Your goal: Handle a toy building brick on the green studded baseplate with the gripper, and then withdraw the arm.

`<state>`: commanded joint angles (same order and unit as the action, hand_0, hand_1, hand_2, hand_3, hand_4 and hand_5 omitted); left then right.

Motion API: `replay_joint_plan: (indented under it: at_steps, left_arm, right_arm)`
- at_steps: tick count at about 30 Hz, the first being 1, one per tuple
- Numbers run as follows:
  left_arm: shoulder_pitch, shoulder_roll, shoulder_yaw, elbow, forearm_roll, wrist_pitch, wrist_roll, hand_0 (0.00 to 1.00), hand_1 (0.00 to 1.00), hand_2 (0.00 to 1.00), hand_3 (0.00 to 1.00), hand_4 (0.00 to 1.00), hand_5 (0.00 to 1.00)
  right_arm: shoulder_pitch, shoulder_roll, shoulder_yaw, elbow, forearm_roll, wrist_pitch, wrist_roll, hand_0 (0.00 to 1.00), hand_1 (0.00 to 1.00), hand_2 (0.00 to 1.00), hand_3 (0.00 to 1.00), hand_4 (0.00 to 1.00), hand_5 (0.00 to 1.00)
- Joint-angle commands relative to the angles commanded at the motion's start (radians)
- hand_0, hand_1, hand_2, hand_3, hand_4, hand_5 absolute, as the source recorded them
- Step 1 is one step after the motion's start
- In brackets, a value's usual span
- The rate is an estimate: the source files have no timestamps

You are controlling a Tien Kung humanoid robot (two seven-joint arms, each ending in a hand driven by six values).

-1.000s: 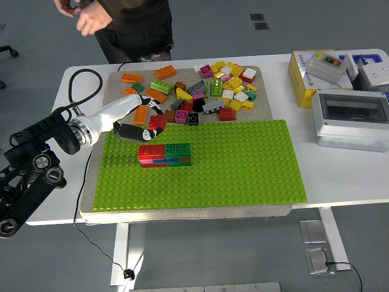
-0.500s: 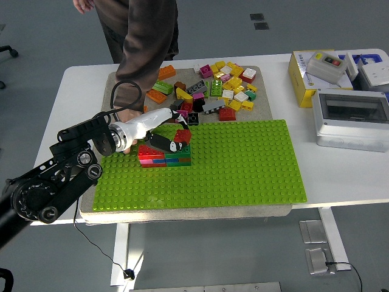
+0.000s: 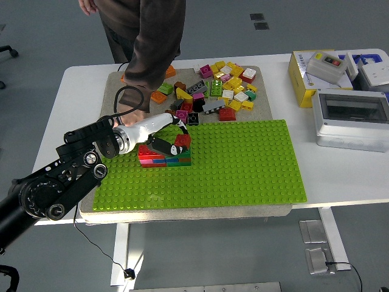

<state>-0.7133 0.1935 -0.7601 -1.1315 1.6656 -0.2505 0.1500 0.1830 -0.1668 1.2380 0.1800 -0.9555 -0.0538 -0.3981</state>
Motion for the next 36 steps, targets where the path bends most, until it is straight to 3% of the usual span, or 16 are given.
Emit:
replay_joint_plan:
  at_steps: [36]
  left_arm:
    - [-0.005,-0.020,0.015,0.044,-0.028,0.014,-0.017,0.958,0.939,0.895,0.579,0.609,0.251]
  right_arm:
    - [0.003,0.003,-0.009,0.000,0.008,0.000,0.008,0.706,0.641,0.429,0.754,0.587,0.998]
